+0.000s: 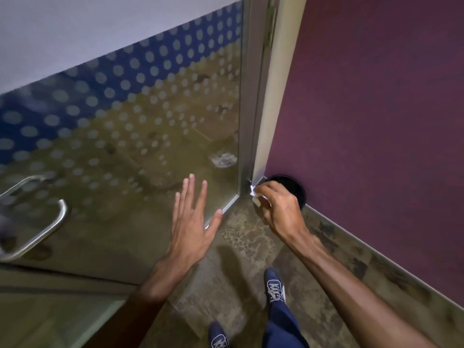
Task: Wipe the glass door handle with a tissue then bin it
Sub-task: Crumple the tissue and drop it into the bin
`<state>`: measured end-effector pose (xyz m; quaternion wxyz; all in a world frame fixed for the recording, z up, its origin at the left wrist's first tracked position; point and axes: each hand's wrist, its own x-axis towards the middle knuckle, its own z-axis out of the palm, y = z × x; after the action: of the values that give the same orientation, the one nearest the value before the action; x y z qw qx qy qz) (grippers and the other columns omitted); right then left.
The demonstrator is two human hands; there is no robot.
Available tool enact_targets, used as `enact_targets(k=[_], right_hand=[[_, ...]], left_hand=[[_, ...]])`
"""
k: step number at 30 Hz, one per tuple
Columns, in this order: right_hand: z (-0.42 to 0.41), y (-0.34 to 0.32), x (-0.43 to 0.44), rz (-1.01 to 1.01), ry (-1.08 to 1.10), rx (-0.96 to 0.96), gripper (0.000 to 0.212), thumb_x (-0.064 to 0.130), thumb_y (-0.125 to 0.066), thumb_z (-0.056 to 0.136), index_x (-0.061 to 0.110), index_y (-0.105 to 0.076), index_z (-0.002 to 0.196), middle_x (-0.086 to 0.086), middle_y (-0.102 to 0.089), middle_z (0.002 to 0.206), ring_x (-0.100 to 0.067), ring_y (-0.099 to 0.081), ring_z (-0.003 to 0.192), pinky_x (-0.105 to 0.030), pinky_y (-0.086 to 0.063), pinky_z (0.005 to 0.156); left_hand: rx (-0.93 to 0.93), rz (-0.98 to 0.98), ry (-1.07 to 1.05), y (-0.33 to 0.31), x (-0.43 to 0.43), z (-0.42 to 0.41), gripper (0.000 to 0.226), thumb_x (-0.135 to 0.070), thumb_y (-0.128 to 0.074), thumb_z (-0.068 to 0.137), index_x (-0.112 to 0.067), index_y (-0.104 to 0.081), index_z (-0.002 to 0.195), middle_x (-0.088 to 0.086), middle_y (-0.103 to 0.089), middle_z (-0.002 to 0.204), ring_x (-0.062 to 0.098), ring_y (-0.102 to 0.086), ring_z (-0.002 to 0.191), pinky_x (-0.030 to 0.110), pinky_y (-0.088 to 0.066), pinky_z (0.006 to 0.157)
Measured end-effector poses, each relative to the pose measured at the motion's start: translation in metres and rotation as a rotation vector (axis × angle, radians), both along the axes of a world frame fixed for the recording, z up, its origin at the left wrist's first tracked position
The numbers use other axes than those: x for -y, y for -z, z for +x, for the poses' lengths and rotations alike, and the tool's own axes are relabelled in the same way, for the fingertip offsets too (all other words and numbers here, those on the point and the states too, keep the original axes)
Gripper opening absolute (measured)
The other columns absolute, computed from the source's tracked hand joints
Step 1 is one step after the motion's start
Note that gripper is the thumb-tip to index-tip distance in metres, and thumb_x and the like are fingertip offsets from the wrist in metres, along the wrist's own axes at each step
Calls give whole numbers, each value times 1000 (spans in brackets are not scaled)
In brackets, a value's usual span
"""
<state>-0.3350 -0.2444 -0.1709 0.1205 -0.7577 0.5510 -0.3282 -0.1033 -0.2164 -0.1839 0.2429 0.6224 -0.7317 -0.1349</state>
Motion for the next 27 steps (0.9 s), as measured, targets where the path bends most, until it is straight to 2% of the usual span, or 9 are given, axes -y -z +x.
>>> enact_targets(k=[3, 6, 11, 15, 17, 20, 21, 24, 27], right_hand=[[-47, 18, 27, 23, 69, -10, 31, -15, -65, 79, -1, -74, 105, -15, -71, 100, -36, -69, 92, -49, -57, 74], [-92, 40, 57, 38, 98, 19, 33, -15, -63, 78, 0, -74, 106, -13, -70, 104, -32, -70, 89, -42, -59, 74], [-157, 85, 116, 118, 141, 2, 30, -15, -67, 78, 0, -72, 103, -14, -70, 100, -31, -68, 85, -28, -47, 76], [-195, 125, 161, 203, 182, -25, 28, -12, -64, 81, 0, -69, 106, -17, -68, 95, -36, -64, 85, -42, -51, 73], [-209, 150, 184, 324, 266, -16, 26, -1, -62, 84, 7, -68, 108, -12, -69, 97, -34, -63, 87, -43, -52, 71], [-226, 189, 213, 491, 397, 55, 12, 21, -56, 85, 13, -62, 92, 0, -60, 78, -29, -51, 72, -37, -44, 57], [-232, 203, 221, 485, 369, 44, 10, 18, -56, 87, 13, -64, 91, -2, -62, 81, -30, -55, 76, -37, -46, 59], [-246, 244, 239, 490, 310, 4, 17, 8, -59, 94, 14, -68, 107, -6, -66, 105, -21, -60, 96, -37, -50, 83], [-253, 286, 251, 466, 320, 108, 16, -7, -60, 87, 6, -65, 94, -11, -64, 90, -27, -58, 81, -39, -45, 67]], left_hand=[[46, -53, 49, 16, 38, -37, 78, -52, -40, 103, -19, -10, 167, 6, 12, 175, 20, 14, 162, 51, -3, 133], [68, -71, 67, 37, 77, -83, 77, -47, -44, 104, -18, -10, 167, 8, 8, 176, 21, 11, 163, 54, -4, 132], [65, -66, 80, 84, 136, -158, 71, -45, -44, 103, -8, -31, 162, 18, -15, 172, 30, -7, 161, 57, -15, 129], [82, 37, 111, 129, 179, -203, 74, -52, -35, 106, -10, -20, 165, 14, -7, 174, 30, 0, 162, 57, -12, 130], [56, 108, 82, 150, 196, -224, 76, -53, -32, 105, -11, -16, 166, 13, -4, 175, 29, 2, 162, 57, -9, 130], [74, 162, 85, 182, 217, -249, 78, -55, -28, 103, -12, -12, 166, 11, 0, 175, 26, 6, 162, 53, -3, 132], [78, 182, 84, 192, 224, -255, 78, -56, -26, 103, -13, -12, 166, 11, 1, 175, 25, 8, 161, 50, -1, 132], [101, 235, 79, 227, 244, -268, 77, -56, -25, 103, -15, -7, 167, 8, 7, 175, 21, 16, 160, 45, 5, 132], [112, 250, 81, 263, 259, -274, 76, -57, -23, 105, -18, -4, 167, 6, 7, 175, 21, 16, 160, 41, 8, 131]])
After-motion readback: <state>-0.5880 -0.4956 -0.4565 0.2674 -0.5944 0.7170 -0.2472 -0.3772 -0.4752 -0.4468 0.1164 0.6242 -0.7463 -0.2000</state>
